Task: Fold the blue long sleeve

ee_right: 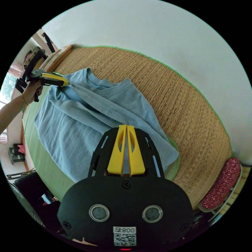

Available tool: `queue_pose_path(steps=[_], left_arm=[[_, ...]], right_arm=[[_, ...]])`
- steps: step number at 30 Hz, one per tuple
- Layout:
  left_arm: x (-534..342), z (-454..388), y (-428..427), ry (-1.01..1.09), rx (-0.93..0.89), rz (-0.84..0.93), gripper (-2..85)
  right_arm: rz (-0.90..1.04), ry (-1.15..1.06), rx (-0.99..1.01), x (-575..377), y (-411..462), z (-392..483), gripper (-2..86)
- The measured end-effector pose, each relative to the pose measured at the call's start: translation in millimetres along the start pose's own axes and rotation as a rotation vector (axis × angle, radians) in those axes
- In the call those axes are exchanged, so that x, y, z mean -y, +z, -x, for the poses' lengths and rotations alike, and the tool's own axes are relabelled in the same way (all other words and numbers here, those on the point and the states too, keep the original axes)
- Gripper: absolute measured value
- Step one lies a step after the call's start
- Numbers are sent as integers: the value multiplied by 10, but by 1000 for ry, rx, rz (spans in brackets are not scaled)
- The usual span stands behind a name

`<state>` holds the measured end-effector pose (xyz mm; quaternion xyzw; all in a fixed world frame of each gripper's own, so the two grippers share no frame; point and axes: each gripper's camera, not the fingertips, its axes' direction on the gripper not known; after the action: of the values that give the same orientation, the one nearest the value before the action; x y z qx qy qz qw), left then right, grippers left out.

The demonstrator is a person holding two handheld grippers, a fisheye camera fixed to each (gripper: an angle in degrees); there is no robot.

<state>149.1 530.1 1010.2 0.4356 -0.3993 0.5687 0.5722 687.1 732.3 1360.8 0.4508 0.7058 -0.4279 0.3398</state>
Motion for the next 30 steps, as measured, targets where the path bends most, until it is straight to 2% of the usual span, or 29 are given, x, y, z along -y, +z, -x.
queue_pose_path(steps=[3,8,12,16,17,19,22,28,30], left_arm=[[126,-40,-119,1,67,-35,1],[212,13,-346,-66,74,-97,1],[18,-12,-464,-87,-5,-131,1],[-113,-3,-330,-101,10,-23,1],[-120,13,-307,-119,-5,-17,1],[-107,8,-297,-128,-31,-20,2],[-66,-54,-306,-126,-20,-12,2],[-55,-111,-458,-108,-28,-50,5],[-109,-132,-525,-105,-88,-82,8]], right_arm=[[-28,-24,-102,270,-55,87,-4],[-39,14,-101,592,-112,80,-4],[-132,61,15,517,-325,196,-3],[-128,14,195,454,-314,512,0],[-112,-3,185,477,-285,574,0],[-25,-39,26,605,-95,761,0],[104,-5,-16,758,135,712,1],[117,21,-246,1048,-38,419,6],[116,43,-226,1106,-93,330,10]])
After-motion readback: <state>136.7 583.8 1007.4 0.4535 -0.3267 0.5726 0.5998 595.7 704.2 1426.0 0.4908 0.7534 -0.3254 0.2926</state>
